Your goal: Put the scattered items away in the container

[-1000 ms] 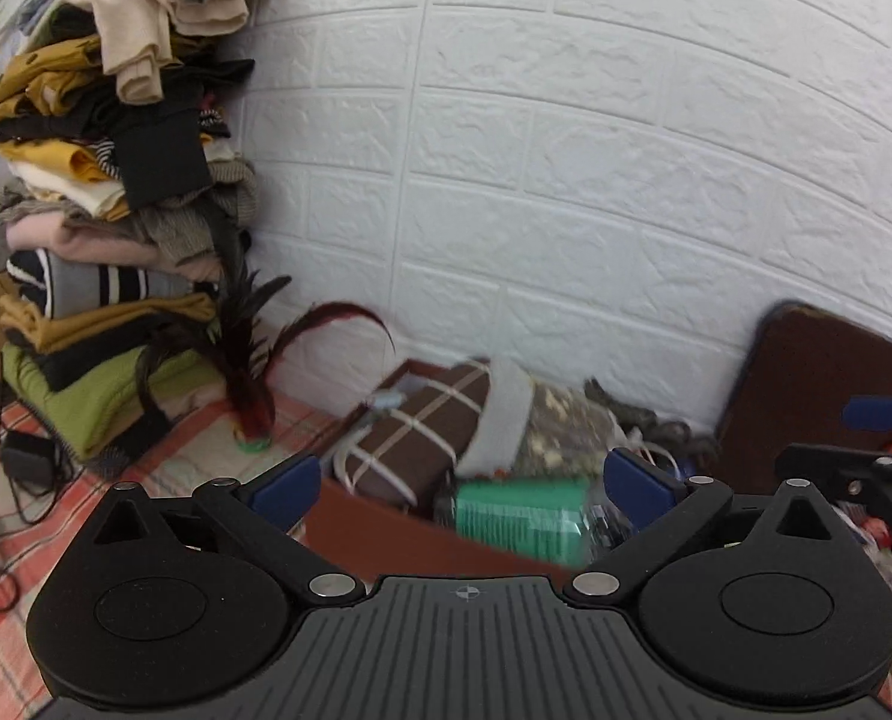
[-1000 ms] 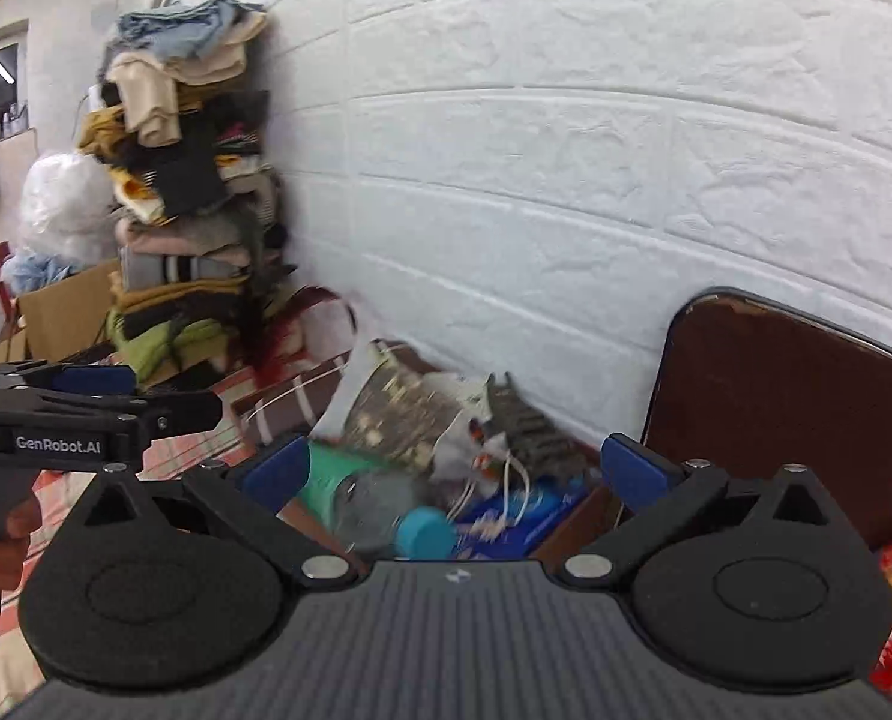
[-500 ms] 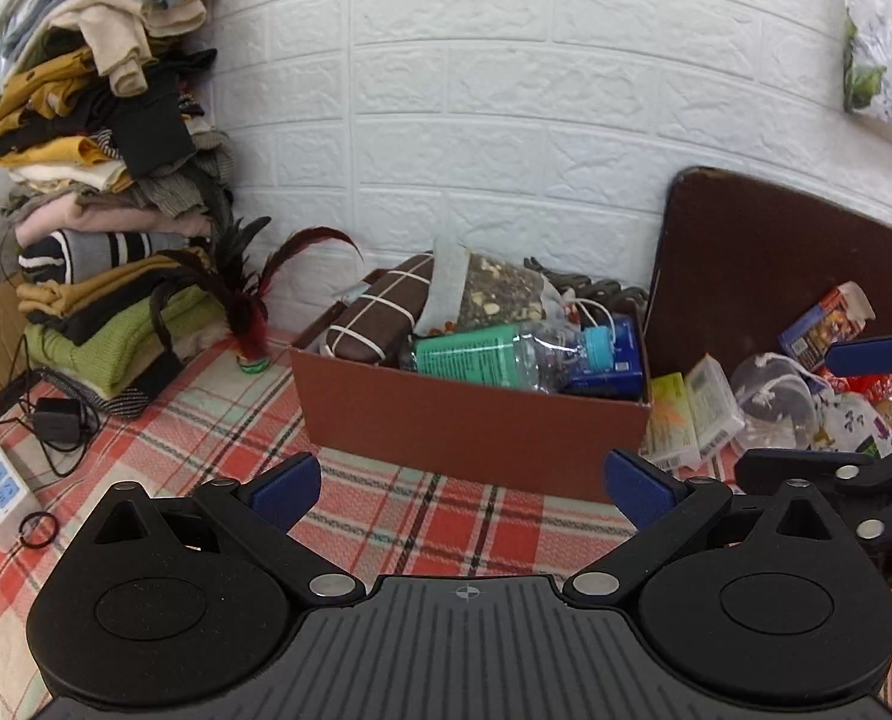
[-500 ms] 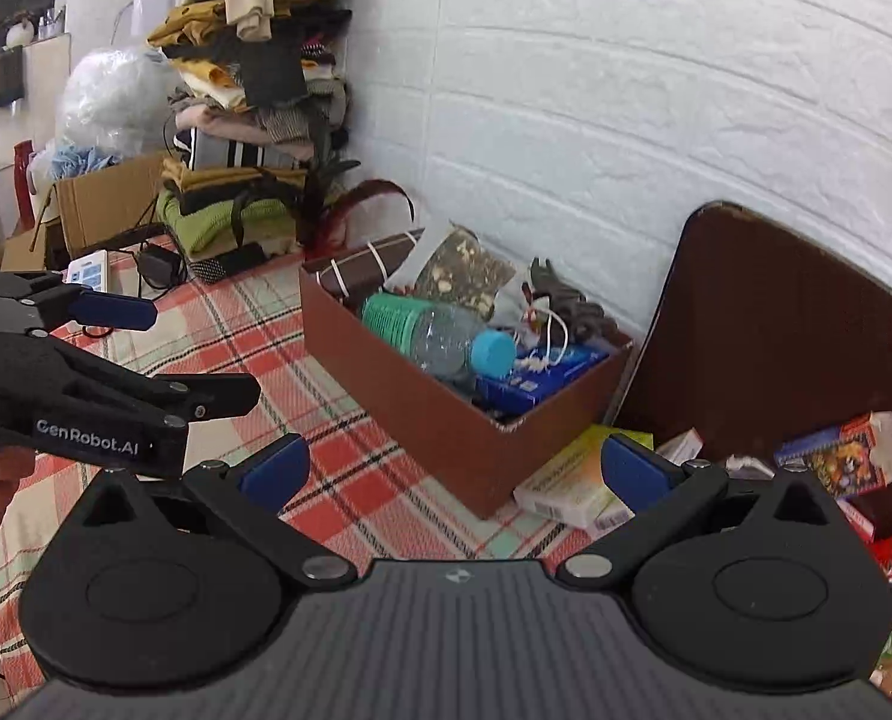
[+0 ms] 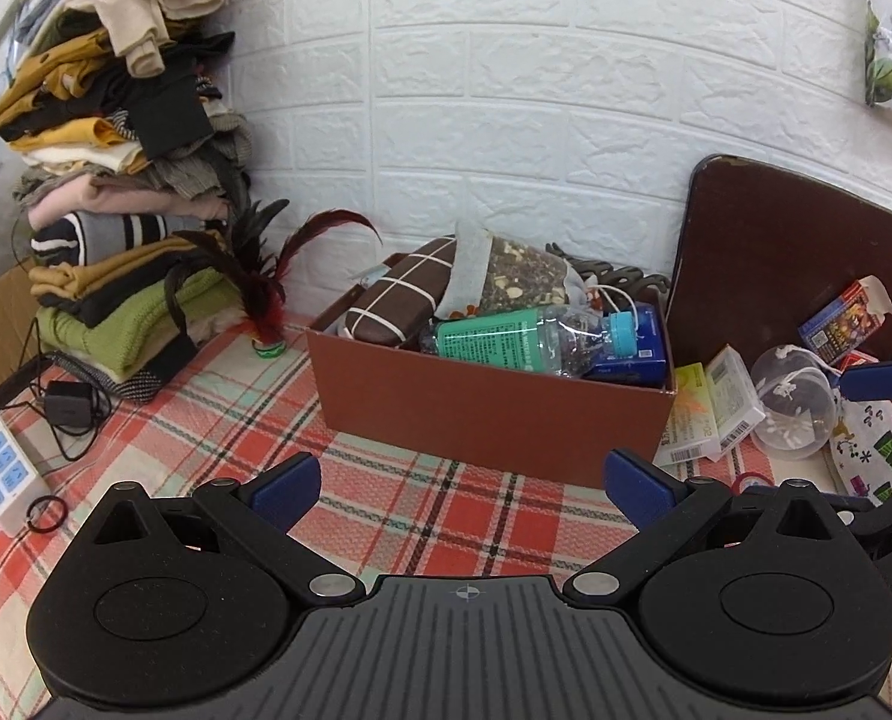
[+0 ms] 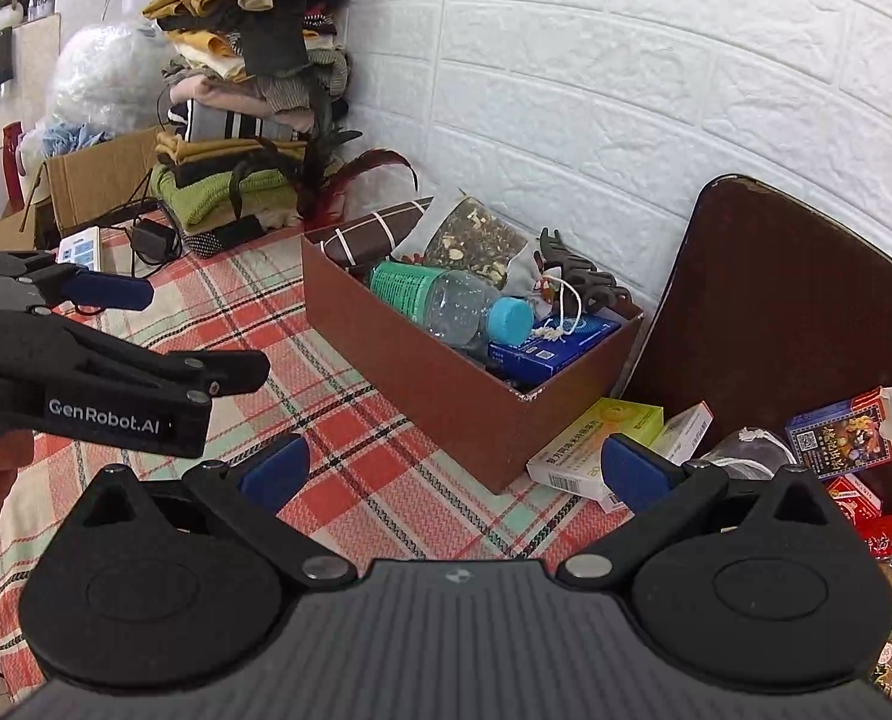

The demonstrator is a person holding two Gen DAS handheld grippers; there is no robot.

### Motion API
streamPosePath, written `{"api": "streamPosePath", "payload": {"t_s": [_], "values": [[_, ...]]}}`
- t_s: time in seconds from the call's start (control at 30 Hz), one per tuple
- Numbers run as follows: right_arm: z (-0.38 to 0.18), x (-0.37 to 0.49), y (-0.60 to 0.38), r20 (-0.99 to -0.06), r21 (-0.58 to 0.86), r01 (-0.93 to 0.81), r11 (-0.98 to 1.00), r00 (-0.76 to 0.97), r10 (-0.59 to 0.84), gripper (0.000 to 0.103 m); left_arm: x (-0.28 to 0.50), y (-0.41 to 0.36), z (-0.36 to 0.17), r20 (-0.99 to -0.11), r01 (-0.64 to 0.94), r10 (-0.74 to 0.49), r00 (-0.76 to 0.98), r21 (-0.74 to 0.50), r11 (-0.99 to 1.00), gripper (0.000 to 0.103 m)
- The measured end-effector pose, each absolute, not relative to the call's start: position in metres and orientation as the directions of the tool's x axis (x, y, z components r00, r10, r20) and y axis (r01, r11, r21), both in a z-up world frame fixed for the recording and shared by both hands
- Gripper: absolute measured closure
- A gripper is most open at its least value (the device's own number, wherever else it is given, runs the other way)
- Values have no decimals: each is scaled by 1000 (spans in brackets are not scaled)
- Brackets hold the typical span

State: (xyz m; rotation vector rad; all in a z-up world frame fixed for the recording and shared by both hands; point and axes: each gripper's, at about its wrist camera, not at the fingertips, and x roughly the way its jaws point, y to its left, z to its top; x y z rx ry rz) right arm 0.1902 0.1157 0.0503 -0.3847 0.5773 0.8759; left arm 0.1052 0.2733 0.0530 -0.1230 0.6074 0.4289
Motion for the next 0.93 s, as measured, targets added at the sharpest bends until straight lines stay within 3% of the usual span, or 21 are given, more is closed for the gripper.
{"api": "streamPosePath", "payload": {"t_s": [0.93], "values": [[36,199,124,-664,-88,-787,611,503,552,0,113,278,40,-596,-400,311,740,-19,916,0]]}}
